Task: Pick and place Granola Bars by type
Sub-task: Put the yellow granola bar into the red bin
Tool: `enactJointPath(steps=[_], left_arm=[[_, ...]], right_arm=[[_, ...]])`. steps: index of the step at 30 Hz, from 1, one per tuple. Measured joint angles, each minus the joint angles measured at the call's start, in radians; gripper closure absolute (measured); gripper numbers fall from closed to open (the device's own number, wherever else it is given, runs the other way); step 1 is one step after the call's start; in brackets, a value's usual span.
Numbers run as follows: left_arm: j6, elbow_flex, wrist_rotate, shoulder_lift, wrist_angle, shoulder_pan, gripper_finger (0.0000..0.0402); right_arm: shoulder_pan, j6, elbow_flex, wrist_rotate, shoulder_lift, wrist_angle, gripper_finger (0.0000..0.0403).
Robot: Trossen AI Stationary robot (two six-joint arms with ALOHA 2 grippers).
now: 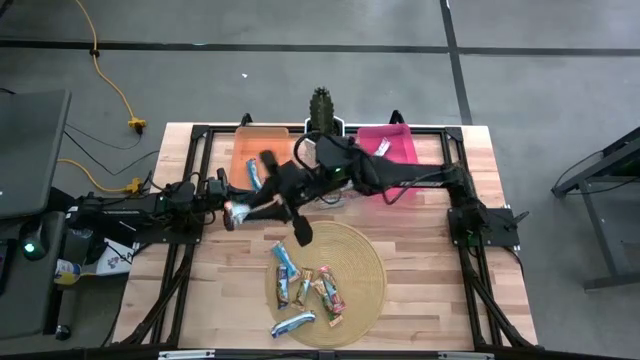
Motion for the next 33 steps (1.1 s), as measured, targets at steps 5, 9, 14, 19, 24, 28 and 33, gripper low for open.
enactJointPath(steps=[5,9,14,19,24,28,33], left_arm=[[0.000,0.000,0.000,0.000,0.000,0.000,0.0400],[0.000,0.000,0.000,0.000,0.000,0.000,0.0400],[0.000,0.000,0.000,0.000,0.000,0.000,0.0400],[0.000,0.000,0.000,0.000,0.000,0.000,0.0400],[0.000,0.000,0.000,0.000,0.000,0.000,0.0400],[0.000,0.000,0.000,0.000,0.000,0.000,0.0400],[0.000,0.000,0.000,0.000,0.000,0.000,0.0400]], right_arm=[[0.001,-0.142,0.000,0.267,-0.110,-0.194,0.0345],[0.000,-0.206,0.000,0.511,-0.196,-0.340,0.0345],[0.000,-0.242,0.000,0.816,-0.287,-0.492,0.0345],[-0.002,-0.139,0.000,1.180,-0.346,-0.690,0.0345],[-0.034,0.112,0.000,1.451,-0.374,-1.003,0.0345],[-0.098,0.382,-0.004,1.496,-0.375,-1.301,0.0345],[-0.217,0.581,-0.109,1.433,-0.375,-1.477,0.0345]])
